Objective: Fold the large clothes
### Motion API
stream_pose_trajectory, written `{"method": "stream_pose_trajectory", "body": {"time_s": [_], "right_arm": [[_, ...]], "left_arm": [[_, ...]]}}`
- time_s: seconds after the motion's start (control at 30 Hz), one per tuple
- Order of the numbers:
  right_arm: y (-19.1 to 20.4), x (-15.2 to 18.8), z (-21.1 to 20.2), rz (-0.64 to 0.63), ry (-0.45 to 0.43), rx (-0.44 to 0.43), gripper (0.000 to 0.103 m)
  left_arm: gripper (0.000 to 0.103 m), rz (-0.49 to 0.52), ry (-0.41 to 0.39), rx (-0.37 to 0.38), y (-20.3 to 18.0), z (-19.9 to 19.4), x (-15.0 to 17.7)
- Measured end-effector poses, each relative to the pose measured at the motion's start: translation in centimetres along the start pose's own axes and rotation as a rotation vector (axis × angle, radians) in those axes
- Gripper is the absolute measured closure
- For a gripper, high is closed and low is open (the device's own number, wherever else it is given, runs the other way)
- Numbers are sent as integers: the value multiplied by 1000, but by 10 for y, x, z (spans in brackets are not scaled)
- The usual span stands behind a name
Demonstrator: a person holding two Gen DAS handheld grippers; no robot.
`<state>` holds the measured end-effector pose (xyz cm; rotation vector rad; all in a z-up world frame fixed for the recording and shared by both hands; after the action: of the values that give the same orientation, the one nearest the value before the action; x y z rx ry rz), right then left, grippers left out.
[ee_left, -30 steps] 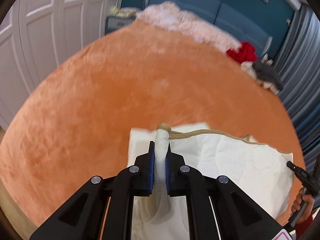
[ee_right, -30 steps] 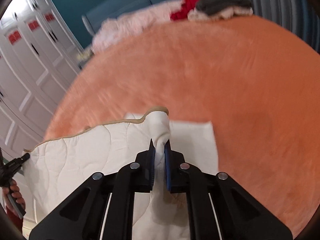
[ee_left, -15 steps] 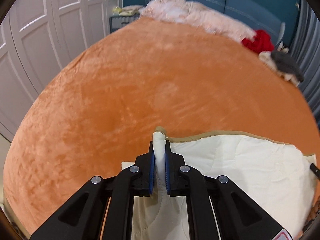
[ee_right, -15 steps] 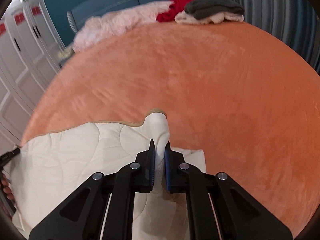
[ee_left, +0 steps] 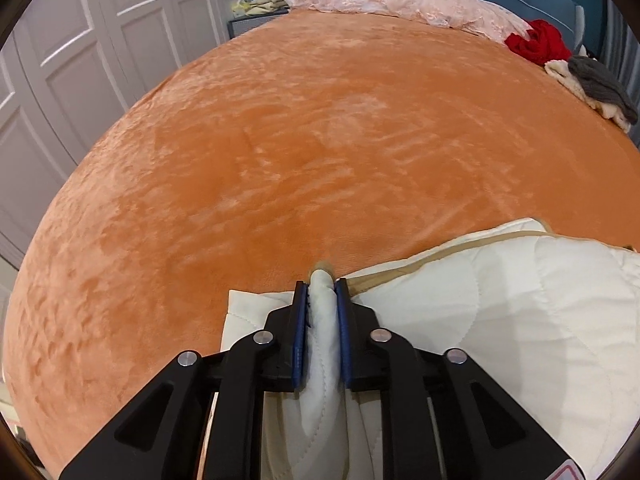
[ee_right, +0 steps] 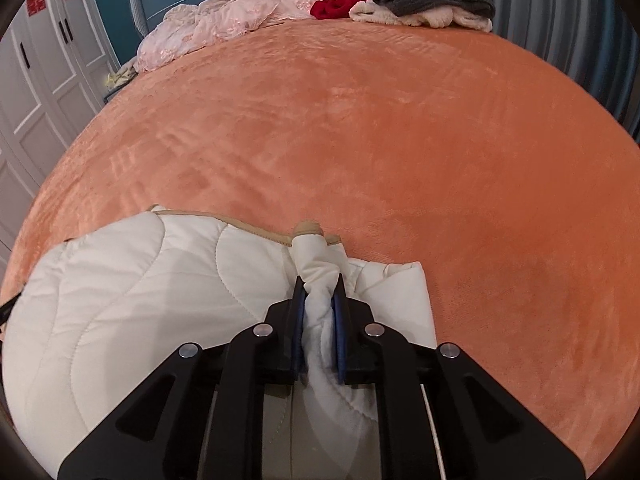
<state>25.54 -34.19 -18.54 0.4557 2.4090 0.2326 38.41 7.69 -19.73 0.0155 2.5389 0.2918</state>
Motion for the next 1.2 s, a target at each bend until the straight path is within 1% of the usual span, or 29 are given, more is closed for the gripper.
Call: {"method": "stream_pose_trajectory", "body": {"time_s": [0.03, 0.07, 0.1, 0.13, 0.17, 0.2, 0.27, 0.33, 0.4, 0.47, 0.53, 0.57, 0.6, 0.63, 0.67, 0.7, 0.73, 0.77, 0.83, 0.87, 0.93, 0.97, 1.03, 1.1, 1.2], "right_arm": [[1, 0, 0, 0, 0, 2, 91], [1, -1, -1, 2, 0, 3, 90], [1, -3, -5, 3, -1, 8, 86], [1, -6, -14, 5, -10, 34, 82], [0, -9, -23, 10, -27, 63, 68], [0, -14, -44, 24, -87, 69, 64], [8, -22, -77, 38, -166, 15, 64], [22, -27, -92, 24, -181, -13, 64], [48, -30, -96, -22, -163, -75, 64], [83, -28, -91, -94, -134, -131, 65], [124, -23, -80, -173, -96, -194, 70], [147, -17, -69, -212, -53, -236, 75], [160, -13, -61, -234, -24, -258, 80], [172, -9, -52, -256, 7, -277, 83], [182, -4, -41, -280, 44, -290, 88], [190, 0, -29, -301, 76, -292, 90], [193, 4, -19, -309, 101, -289, 90], [195, 9, -11, -311, 122, -283, 93], [186, 13, 10, -293, 166, -249, 93], [182, 12, 18, -281, 174, -238, 94], [162, 10, 32, -239, 180, -207, 96], [152, 9, 37, -220, 175, -194, 96], [137, 7, 41, -184, 164, -191, 100], [131, 9, 49, -142, 158, -209, 101], [135, 15, 53, -166, 133, -191, 101]], "left_arm": [[85, -6, 1, -1, 1, 0, -1], [82, -10, 4, -1, 2, 0, -1], [75, -14, 11, -4, 5, -2, -3], [72, -19, 21, -10, 9, -6, -4], [70, -31, 33, -5, 16, -13, -6], [69, -51, 36, 12, 24, -23, -8], [68, -74, 7, 17, 37, -46, -12], [68, -71, -26, 14, 43, -69, -17], [69, -57, -64, 52, 34, -96, -24], [68, -28, -86, 123, 10, -119, -31], [68, 0, -96, 191, -20, -134, -35], [68, 20, -91, 231, -39, -138, -34], [68, 41, -81, 259, -56, -138, -33], [68, 83, -60, 283, -79, -135, -28], [69, 112, -43, 288, -94, -130, -24], [73, 137, -24, 290, -107, -123, -19], [74, 160, 5, 288, -122, -112, -12], [77, 170, 25, 283, -131, -104, -5], [78, 178, 44, 256, -139, -88, 2], [77, 178, 48, 243, -142, -78, 5], [77, 150, 57, 248, -142, -64, 10], [75, 140, 50, 252, -141, -60, 11], [75, 131, 30, 252, -142, -56, 12], [74, 137, 0, 230, -146, -53, 14], [74, 145, -30, 206, -147, -50, 16]]}}
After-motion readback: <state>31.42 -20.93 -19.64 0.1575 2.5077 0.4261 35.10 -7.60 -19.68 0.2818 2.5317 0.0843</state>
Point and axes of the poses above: each gripper's, at about its wrist camera, not at the fingertips, and z roughly the way its jaws point, y to its left, x to its underside, the point moved 6 cm from there along z, roughly the way its jaws point, and after that the axes turned 11 degrees about -x, right-handed, at the moved point
